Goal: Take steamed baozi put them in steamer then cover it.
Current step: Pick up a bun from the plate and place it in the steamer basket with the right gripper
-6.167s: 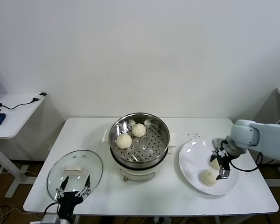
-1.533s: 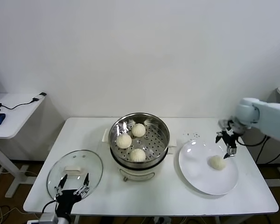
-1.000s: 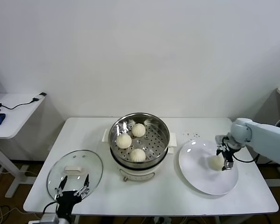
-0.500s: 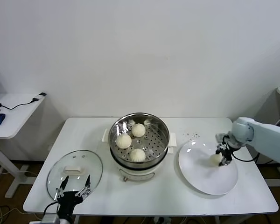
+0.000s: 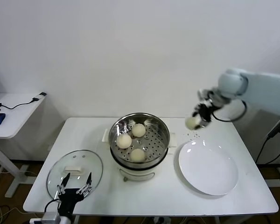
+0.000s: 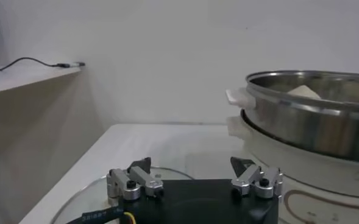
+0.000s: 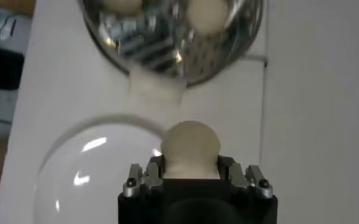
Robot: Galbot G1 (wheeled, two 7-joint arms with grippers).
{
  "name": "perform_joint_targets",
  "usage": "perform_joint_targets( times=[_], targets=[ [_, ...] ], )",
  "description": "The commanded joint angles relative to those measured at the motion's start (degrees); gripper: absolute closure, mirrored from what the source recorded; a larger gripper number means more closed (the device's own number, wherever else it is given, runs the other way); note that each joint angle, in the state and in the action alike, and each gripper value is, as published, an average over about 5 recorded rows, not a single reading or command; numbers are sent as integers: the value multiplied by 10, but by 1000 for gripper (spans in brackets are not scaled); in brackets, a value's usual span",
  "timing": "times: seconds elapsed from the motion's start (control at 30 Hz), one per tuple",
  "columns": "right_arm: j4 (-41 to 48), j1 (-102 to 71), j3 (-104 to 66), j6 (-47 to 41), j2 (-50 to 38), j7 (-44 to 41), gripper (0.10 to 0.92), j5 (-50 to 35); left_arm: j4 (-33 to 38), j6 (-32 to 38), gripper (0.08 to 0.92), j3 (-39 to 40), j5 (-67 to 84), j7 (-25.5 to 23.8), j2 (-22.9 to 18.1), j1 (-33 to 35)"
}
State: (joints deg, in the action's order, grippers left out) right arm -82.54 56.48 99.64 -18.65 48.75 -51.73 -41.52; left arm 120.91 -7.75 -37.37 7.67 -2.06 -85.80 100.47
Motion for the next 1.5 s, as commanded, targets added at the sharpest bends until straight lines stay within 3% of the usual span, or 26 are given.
perform_joint_targets(
  times=[0.03,0.47,1.03,1.33,1.5],
  targets=[
    [-119,123,27,-98,118,88,446,-205,3,-1,177,3,0,-1,1,-2],
    [-21,-137,-25,-131,144,156,443,-100,1,-1,177,-6,2,-2,4,-4],
    [21,-205,-59,-125,147,167,439,-60,-10,-2,177,-5,4,-1,2,-13],
    [23,-154,-69,-79,135,109,237,-70,-7,-3,177,-4,4,-1,1,-11],
    [23,-84,-53,-16,104,30,204,-109,-2,-4,177,-3,2,-2,0,-8]
  ],
)
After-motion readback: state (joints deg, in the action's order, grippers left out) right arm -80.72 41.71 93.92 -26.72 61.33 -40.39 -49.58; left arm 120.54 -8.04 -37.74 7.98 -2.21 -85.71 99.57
